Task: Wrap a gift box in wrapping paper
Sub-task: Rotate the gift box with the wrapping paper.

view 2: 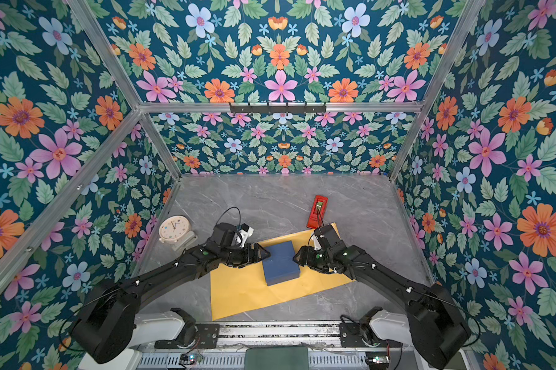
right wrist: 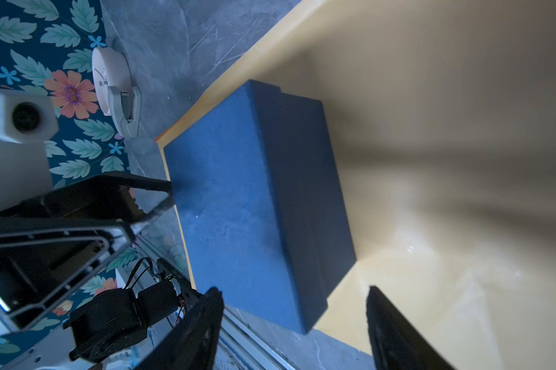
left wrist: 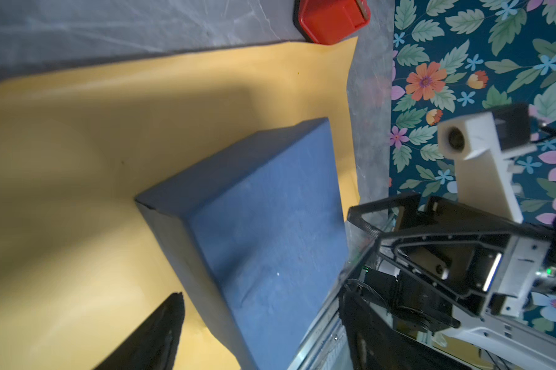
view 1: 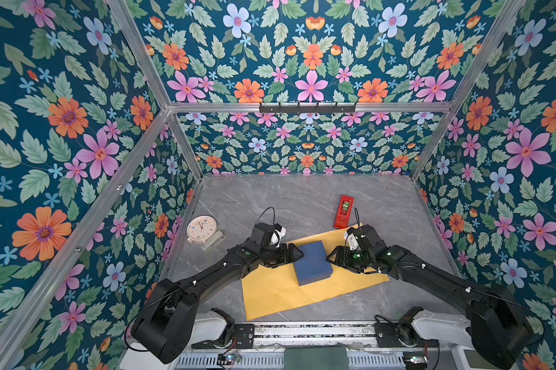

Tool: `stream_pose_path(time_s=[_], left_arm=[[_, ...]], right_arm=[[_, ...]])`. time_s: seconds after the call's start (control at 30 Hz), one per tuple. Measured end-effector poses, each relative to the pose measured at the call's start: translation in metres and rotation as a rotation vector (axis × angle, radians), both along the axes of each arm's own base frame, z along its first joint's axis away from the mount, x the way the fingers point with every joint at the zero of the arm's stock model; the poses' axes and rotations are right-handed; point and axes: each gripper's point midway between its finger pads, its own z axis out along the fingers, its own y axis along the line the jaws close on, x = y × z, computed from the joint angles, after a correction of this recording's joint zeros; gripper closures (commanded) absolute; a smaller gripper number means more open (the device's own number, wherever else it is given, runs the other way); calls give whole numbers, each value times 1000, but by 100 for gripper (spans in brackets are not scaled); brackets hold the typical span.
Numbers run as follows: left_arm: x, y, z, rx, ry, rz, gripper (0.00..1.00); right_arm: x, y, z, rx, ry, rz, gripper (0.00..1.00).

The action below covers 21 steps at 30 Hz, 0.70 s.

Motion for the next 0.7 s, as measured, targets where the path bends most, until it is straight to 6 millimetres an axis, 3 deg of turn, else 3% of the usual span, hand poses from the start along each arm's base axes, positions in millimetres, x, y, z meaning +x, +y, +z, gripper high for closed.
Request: stream_pose_path(time_s=[0.23, 0.4, 0.7], left_arm=[[0, -13, -11, -19, 60, 3, 30], [12, -17, -16, 24, 49, -1, 33], [17, -14, -31, 104, 43, -30, 33]], right_arm=[[1, 18, -12, 53, 64, 43, 39], [-4, 21, -20, 64, 105, 29, 47], [-4, 27, -28, 81, 122, 12, 50]])
